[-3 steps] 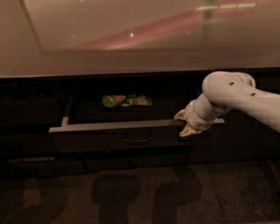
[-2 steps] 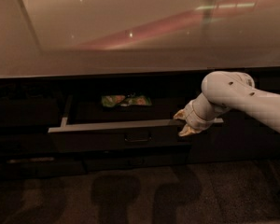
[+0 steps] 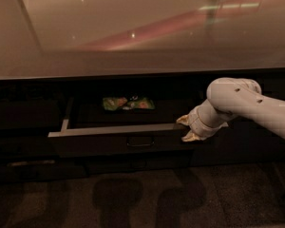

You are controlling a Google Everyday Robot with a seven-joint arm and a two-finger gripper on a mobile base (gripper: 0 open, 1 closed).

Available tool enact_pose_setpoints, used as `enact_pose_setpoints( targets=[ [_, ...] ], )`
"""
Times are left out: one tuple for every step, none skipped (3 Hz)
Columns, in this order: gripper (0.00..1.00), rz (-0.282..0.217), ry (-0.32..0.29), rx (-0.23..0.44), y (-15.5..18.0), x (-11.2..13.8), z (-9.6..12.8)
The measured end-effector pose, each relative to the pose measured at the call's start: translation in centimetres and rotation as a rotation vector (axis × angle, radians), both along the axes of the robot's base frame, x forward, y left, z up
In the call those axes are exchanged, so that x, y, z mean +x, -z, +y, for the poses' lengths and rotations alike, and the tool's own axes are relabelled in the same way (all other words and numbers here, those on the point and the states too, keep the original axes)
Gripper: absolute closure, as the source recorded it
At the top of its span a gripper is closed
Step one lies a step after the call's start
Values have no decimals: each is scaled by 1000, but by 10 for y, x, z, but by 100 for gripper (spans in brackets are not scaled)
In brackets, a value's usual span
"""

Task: Open top drawer

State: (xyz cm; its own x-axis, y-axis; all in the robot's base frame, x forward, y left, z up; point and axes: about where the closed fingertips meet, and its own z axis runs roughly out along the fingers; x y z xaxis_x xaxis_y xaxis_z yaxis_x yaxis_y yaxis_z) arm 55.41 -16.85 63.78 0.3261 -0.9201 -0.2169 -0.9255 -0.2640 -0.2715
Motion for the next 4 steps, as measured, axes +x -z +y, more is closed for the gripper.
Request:
enact_pose_setpoints(
  targets=[
    [100, 0, 0, 0, 0, 0, 0],
    [100, -10, -1, -4, -8, -1, 3],
    [100, -38, -6, -10, -24, -14, 16],
    [100, -38, -6, -10, -24, -14, 16]
  ],
)
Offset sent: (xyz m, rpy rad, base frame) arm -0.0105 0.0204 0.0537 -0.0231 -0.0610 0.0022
